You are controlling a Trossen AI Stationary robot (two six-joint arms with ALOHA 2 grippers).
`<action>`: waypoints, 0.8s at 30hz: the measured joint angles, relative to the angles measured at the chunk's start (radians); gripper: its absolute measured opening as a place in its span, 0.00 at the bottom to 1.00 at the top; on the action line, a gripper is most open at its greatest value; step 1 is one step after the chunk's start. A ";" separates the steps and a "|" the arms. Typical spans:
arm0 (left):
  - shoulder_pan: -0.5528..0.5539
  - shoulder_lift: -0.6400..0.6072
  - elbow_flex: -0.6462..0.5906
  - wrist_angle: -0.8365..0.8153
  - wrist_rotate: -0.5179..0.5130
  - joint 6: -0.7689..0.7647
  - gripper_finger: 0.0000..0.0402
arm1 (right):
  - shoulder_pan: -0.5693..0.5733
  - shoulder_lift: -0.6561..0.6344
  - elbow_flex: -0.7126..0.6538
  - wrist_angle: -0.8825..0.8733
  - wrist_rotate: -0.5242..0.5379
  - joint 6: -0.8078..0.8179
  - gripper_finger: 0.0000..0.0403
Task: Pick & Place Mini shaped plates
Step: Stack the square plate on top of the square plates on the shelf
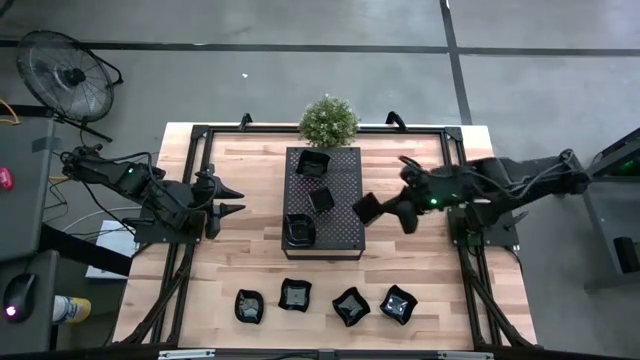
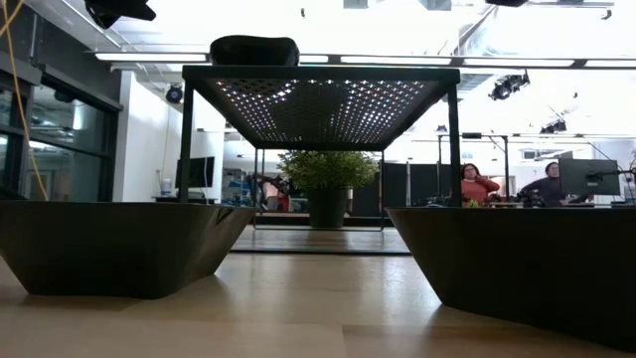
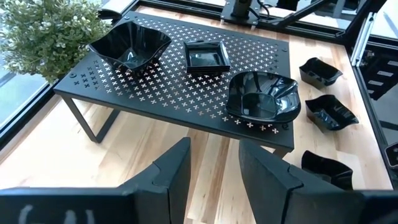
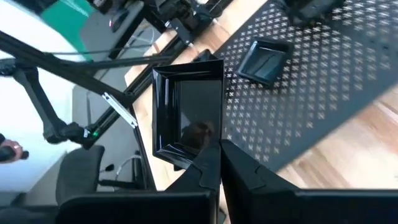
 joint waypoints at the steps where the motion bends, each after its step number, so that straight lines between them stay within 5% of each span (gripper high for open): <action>1: 0.000 -0.001 0.000 0.000 0.000 0.000 0.33 | -0.020 0.024 0.021 0.000 -0.026 -0.020 0.00; 11: 0.000 -0.039 0.000 -0.001 -0.003 0.003 0.33 | -0.177 0.237 0.168 -0.028 -0.233 -0.145 0.00; 24: 0.000 -0.099 0.000 -0.008 -0.002 0.025 0.33 | -0.297 0.389 0.227 0.015 -0.286 -0.102 0.00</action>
